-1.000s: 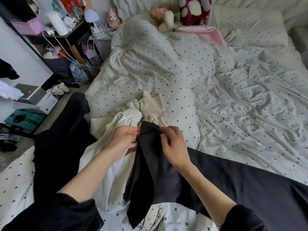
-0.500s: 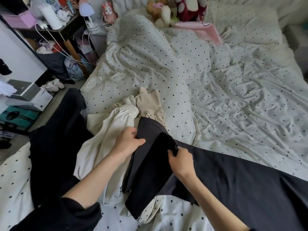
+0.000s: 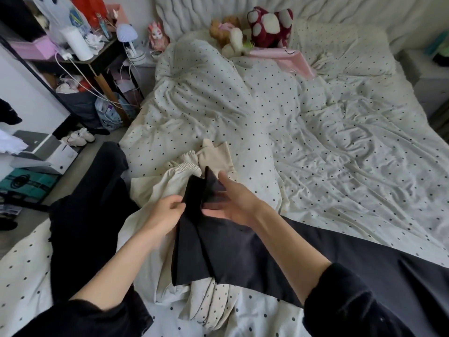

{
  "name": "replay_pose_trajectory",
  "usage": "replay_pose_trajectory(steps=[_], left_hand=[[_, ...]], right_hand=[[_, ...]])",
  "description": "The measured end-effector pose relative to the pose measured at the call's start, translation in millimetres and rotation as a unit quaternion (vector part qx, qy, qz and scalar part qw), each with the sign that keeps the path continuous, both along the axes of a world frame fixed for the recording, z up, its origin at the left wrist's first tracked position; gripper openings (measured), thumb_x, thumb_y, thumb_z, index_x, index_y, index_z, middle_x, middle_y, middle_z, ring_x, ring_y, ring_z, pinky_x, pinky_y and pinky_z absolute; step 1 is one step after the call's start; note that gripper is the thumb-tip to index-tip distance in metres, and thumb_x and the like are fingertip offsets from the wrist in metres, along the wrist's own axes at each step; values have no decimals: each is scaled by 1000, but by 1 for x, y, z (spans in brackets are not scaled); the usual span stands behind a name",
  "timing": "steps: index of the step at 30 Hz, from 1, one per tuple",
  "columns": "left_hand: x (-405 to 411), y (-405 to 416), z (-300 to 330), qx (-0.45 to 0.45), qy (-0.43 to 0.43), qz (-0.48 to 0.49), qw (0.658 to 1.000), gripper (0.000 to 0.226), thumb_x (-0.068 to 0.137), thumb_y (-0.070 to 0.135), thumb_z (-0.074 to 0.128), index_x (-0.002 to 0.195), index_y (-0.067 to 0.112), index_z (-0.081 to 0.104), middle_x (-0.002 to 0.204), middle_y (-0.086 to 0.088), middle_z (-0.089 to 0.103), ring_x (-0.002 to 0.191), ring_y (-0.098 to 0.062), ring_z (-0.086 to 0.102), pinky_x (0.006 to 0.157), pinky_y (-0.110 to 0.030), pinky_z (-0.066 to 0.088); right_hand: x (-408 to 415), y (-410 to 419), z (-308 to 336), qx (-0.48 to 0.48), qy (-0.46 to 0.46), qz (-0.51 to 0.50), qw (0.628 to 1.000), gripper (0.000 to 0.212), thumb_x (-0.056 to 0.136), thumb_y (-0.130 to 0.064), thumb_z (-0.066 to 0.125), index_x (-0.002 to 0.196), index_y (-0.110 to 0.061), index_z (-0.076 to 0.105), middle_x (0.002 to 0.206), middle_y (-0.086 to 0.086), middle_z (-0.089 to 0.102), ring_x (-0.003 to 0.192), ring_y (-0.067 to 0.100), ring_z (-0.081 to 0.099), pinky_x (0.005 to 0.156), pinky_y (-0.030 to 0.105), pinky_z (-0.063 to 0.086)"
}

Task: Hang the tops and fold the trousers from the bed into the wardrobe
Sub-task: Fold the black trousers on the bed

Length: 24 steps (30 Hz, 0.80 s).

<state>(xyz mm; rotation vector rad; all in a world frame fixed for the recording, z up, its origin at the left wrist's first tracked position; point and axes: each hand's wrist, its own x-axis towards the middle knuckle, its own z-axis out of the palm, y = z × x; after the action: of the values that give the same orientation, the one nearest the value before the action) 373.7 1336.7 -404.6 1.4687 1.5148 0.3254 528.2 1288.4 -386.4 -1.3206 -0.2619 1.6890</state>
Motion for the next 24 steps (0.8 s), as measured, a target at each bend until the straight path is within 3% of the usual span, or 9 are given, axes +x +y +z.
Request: replay_pose_trajectory(steps=[2,5,7,11,15,18,21,23,24], left_hand=[[-5,-3,0,-75,-35,36,996,26,100,28,38,109,16,59,77,2,51,58,-9,49,51,-22,45],[-13,-4,-1,-132,-30,33,990,34,96,48,37,86,21,56,77,1,48,65,-14,48,54,-23,45],[-15,-4,-4,-116,-11,19,993,39,91,53,47,81,16,50,70,-2,44,57,-13,47,46,-19,47],[-5,-2,-9,-62,35,-37,997,39,81,57,60,77,21,44,70,0,37,63,-17,41,57,-26,38],[3,7,-8,-39,57,-60,996,31,89,22,60,65,21,40,69,-6,37,63,-20,39,50,-26,35],[0,10,-5,-69,32,-37,996,18,92,5,51,77,15,50,69,-8,39,58,-17,40,47,-19,46],[-10,4,-7,-91,15,-40,995,15,95,14,51,83,11,60,74,-10,54,61,-16,51,52,-22,50],[-19,-4,-11,-89,30,-75,993,19,94,22,53,90,5,62,83,-11,59,67,-17,55,51,-20,49],[-23,-8,-13,-84,42,-100,991,21,93,24,55,91,4,60,84,-11,60,70,-17,56,54,-22,48]], right_hand=[[-10,3,-9,7,55,29,998,57,99,-52,28,142,-15,34,146,12,34,127,33,43,80,43,49],[-10,-8,-23,0,78,60,995,70,95,-62,14,149,-19,20,155,7,23,141,26,25,108,61,13],[-7,-16,-26,4,104,73,992,77,91,-68,7,150,-20,18,156,3,20,144,24,16,106,66,-6],[-14,-33,-20,22,128,103,986,86,87,-71,-1,149,-16,20,156,-1,20,145,15,13,112,54,6],[-32,-45,-23,31,155,53,986,85,89,-68,3,145,-10,30,154,2,27,144,12,17,112,45,22],[-53,-65,-35,21,63,67,996,73,94,-63,9,144,-18,36,150,-12,31,137,5,26,112,33,19],[-75,-89,-46,79,-116,124,982,56,98,-53,23,142,-22,41,146,-14,36,132,-2,30,111,20,19],[-81,-102,-63,164,-299,210,916,48,100,-39,34,138,-13,46,156,-6,19,143,3,11,115,19,9],[-81,-107,-73,210,-413,254,849,45,100,-32,34,138,-10,46,157,-2,13,145,9,4,117,25,7]])
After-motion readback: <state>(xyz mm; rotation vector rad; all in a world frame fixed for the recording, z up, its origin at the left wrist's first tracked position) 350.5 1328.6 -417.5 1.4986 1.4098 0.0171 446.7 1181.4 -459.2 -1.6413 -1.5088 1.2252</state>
